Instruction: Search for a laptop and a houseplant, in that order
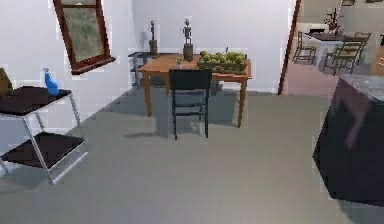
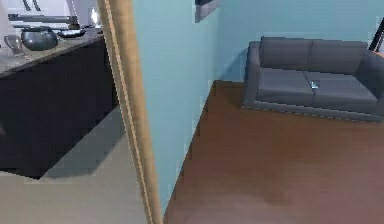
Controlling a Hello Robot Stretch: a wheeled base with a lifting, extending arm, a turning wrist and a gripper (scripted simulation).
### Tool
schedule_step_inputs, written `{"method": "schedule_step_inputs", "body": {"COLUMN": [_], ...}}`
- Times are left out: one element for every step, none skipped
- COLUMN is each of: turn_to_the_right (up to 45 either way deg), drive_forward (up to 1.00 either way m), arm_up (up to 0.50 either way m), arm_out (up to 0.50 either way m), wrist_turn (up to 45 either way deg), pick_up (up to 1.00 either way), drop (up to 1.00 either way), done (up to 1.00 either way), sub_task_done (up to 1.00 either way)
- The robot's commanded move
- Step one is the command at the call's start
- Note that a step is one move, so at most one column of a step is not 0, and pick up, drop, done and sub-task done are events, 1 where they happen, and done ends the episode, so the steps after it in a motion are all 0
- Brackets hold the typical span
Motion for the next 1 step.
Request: {"method": "schedule_step_inputs", "body": {"turn_to_the_right": [3.0], "drive_forward": [0.00], "arm_up": [0.00], "arm_out": [0.00], "wrist_turn": [0.0], "pick_up": [0.00], "drop": [0.00], "done": [0.00], "sub_task_done": [0.00]}}
